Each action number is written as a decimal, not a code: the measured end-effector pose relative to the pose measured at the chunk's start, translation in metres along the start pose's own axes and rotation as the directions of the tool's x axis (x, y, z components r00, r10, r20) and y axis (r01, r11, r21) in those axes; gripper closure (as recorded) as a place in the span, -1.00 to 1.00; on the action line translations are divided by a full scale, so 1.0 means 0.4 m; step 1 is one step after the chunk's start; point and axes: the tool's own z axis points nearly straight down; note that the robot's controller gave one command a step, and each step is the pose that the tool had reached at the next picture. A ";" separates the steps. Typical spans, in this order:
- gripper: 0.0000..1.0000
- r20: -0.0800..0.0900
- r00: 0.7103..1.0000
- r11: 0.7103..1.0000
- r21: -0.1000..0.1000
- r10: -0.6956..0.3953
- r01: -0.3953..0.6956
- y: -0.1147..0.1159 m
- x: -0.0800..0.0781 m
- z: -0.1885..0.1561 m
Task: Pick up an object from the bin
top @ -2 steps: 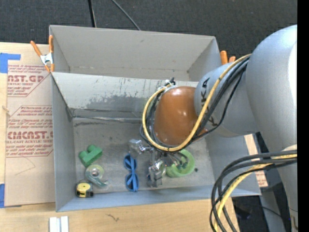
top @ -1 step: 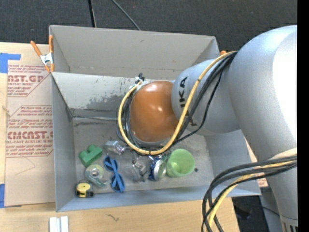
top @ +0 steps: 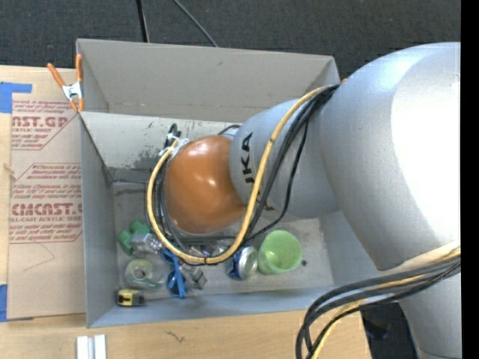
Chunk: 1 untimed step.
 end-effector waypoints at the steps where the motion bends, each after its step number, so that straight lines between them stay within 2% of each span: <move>1: 1.00 -0.004 1.000 1.000 -0.003 0.001 -0.001 0.000 0.003 0.000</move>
Offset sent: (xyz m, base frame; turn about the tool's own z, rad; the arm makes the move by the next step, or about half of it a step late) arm 0.0000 0.0000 0.0000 0.0000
